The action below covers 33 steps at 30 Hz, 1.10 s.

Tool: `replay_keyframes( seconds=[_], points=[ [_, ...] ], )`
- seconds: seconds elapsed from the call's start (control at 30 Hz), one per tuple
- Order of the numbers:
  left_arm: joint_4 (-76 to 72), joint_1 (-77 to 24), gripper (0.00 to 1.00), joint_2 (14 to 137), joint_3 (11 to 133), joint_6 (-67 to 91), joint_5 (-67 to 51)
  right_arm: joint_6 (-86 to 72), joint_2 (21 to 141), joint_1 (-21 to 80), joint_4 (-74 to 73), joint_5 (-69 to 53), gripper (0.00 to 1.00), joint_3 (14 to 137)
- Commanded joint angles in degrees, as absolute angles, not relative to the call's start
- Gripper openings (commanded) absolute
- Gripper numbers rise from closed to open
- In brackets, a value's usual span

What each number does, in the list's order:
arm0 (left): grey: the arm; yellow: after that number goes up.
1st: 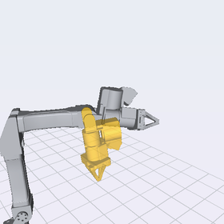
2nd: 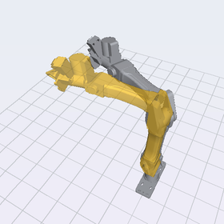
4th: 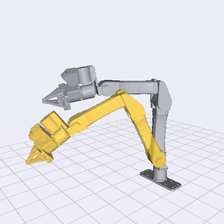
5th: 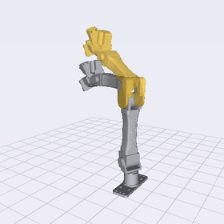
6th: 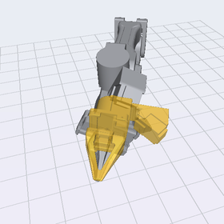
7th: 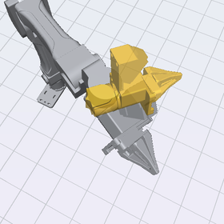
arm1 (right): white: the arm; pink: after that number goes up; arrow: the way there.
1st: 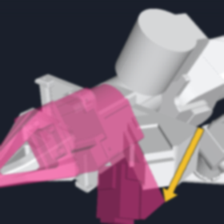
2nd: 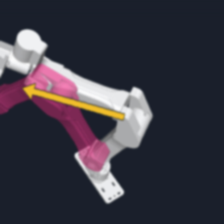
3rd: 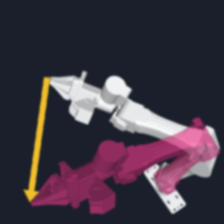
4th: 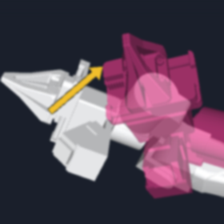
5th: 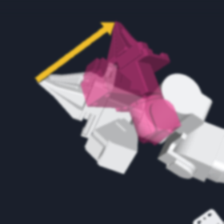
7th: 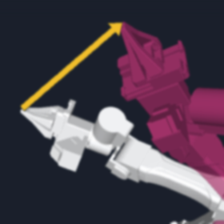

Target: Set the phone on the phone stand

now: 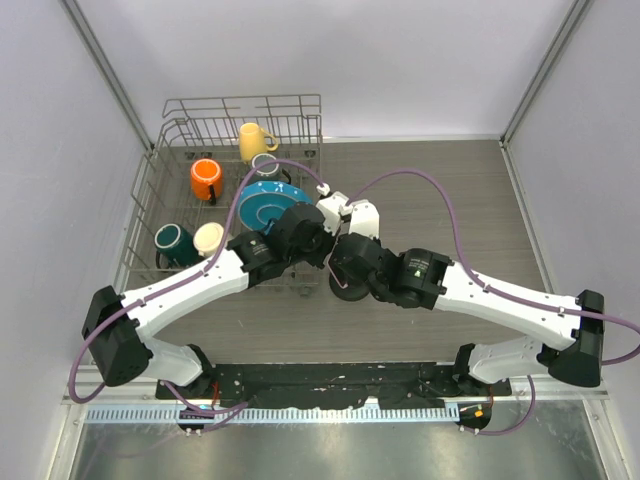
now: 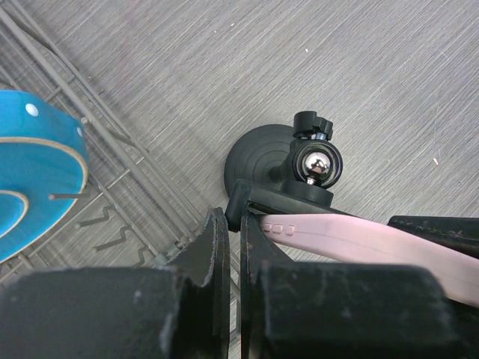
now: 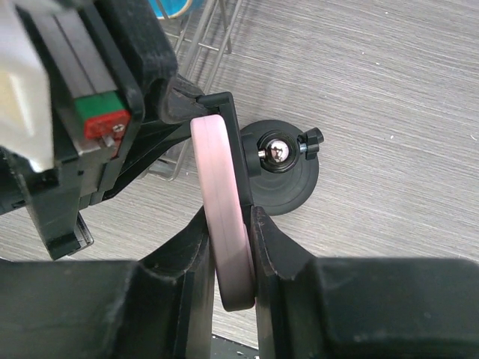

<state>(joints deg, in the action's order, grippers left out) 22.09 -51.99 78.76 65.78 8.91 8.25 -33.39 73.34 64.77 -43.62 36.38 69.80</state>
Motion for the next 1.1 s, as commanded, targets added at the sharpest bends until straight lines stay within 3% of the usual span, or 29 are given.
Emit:
replay_keyframes(
  seconds=[0.0,0.13,0.23,0.27,0.37,0.47,0.7,0.97,1.07],
  points=[
    [29.5,-51.5,0.00,76.6,69.3,7.6,11.9,-27.1,71.1,61.9,-53.5,51.4,0.00,67.0],
    [30.3,-51.5,0.00,76.6,69.9,7.4,12.4,-25.7,70.4,61.8,-51.6,50.3,0.01,64.3],
    [31.4,-51.5,0.22,75.9,70.0,7.4,14.0,-24.5,69.0,61.0,-49.2,47.0,0.00,62.5],
    [31.2,-51.5,0.36,75.5,69.8,7.3,14.6,-24.5,68.7,60.9,-48.9,46.6,0.00,62.2],
    [30.4,-51.5,0.51,73.1,68.8,6.9,17.0,-23.7,68.4,60.4,-47.4,43.5,0.00,61.2],
    [28.0,-51.5,0.59,70.1,66.9,6.8,19.1,-23.6,68.7,60.2,-46.8,41.8,0.00,60.9],
    [26.0,-51.6,0.74,66.4,65.0,7.6,30.9,-23.7,68.3,59.9,-46.3,41.0,0.00,60.7],
    [24.2,-51.5,0.75,63.8,63.6,7.6,33.8,-23.6,66.6,58.5,-46.4,39.1,0.01,60.4],
    [23.6,-51.5,0.75,63.5,63.3,7.2,31.2,-25.4,66.7,58.4,-47.5,37.6,0.18,61.3]
  ],
)
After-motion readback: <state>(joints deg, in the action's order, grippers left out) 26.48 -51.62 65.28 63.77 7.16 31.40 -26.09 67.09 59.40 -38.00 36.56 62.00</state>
